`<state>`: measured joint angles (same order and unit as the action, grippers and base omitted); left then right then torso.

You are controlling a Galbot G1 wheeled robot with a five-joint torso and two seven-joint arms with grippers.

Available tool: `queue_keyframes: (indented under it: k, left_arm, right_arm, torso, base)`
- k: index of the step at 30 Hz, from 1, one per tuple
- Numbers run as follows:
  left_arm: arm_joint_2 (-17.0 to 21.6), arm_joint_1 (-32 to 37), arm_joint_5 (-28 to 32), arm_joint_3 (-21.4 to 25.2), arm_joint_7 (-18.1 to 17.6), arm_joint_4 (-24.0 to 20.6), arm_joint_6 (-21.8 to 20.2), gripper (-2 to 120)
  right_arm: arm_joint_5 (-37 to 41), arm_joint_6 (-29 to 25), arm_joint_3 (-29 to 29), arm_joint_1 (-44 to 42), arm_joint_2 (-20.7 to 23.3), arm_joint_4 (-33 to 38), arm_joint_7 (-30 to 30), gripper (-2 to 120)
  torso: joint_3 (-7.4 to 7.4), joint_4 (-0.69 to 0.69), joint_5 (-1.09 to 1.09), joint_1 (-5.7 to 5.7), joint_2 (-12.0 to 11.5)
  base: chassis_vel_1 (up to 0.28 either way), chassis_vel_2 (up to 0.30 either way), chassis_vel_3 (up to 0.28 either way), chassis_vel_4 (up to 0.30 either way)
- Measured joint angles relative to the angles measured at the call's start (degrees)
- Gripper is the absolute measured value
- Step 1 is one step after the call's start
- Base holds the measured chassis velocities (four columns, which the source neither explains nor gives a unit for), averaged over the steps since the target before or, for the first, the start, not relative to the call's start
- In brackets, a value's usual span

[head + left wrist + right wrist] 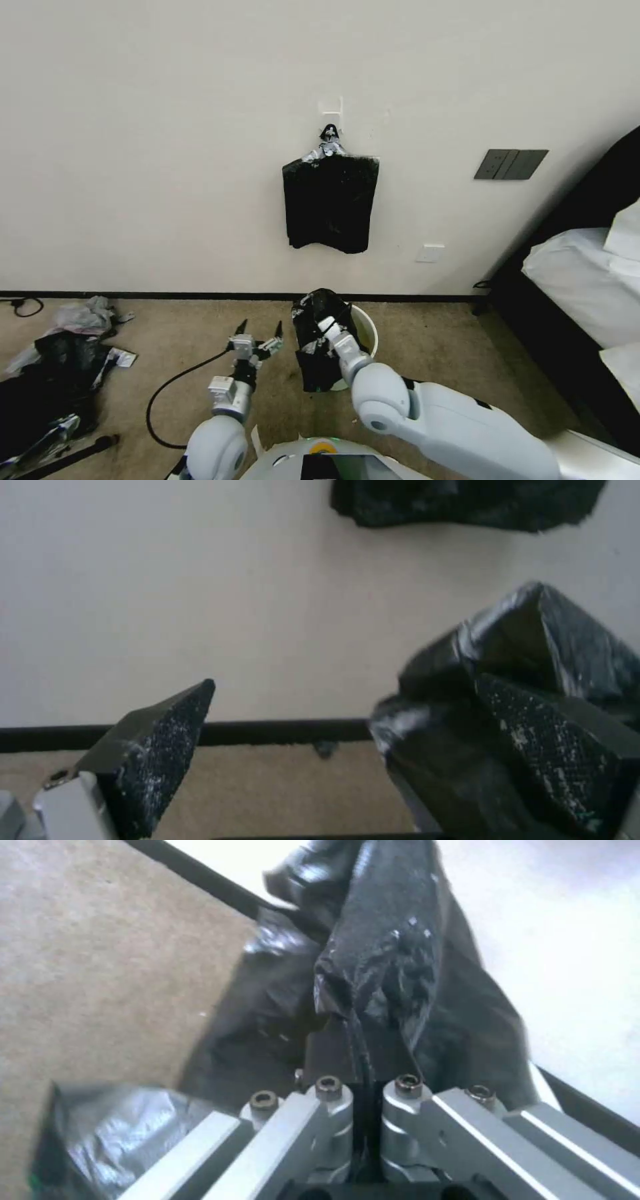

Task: Place a trash bag onto the trash bin.

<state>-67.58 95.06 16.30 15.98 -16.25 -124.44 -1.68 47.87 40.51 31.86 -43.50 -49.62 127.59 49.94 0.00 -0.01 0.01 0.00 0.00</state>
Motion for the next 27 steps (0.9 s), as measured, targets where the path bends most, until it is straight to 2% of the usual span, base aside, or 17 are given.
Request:
queue_keyframes:
  k: [7, 10, 11, 14, 20, 22, 27]
  left_arm:
    - [2.24, -3.15, 2.09, -4.15, -1.51, 0.77, -5.82, 100]
    - [3.05, -5.88, 4.87, -7.57, -3.28, 0.58, -10.72, 100]
    - [3.05, -5.88, 4.87, -7.57, -3.28, 0.58, -10.72, 100]
    - [2.94, -8.98, 6.92, -10.23, -5.23, 0.44, -15.00, 100]
    - [2.39, -12.57, 8.02, -12.33, -7.40, 1.83, -17.94, 100]
    - [2.01, -15.48, 10.42, -13.20, -9.23, 2.92, -20.19, 100]
    - [1.25, -18.63, 15.05, -14.30, -12.00, 4.31, -23.41, 100]
  right_arm:
    - [-0.58, -0.05, -3.08, -1.68, 1.21, 0.39, -1.60, 0]
    - [-0.74, -0.06, -3.93, -2.27, 1.57, 0.64, -2.02, 0]
    - [-0.74, -0.06, -3.93, -2.27, 1.57, 0.64, -2.02, 0]
    - [-1.03, -0.06, -5.18, -3.39, 2.51, 1.05, -2.50, 0]
    - [-1.42, -0.08, -7.22, -4.83, 3.76, 1.15, -3.41, 0]
    - [-2.01, -0.09, -9.34, -6.93, 5.61, 1.54, -4.83, 0]
    - [-2.37, -0.11, -10.01, -7.73, 6.21, 1.82, -5.35, 0]
  torso:
    - [0.00, 0.02, -0.01, 0.00, 0.00]
    - [0.00, 0.02, -0.01, 0.00, 0.00]
    - [0.00, 0.02, -0.01, 0.00, 0.00]
    - [0.00, 0.02, -0.01, 0.00, 0.00]
    - [0.00, 0.02, 0.00, 0.00, 0.00]
    - [0.00, 0.01, -0.01, 0.00, 0.00]
    - [0.00, 0.02, 0.00, 0.00, 0.00]
  base:
    - [0.000, 0.000, 0.000, 0.000]
    - [0.000, 0.000, 0.000, 0.000]
    - [0.000, 0.000, 0.000, 0.000]
    - [0.000, 0.000, 0.000, 0.000]
    - [0.000, 0.000, 0.000, 0.000]
    - [0.000, 0.000, 0.000, 0.000]
    - [0.000, 0.000, 0.000, 0.000]
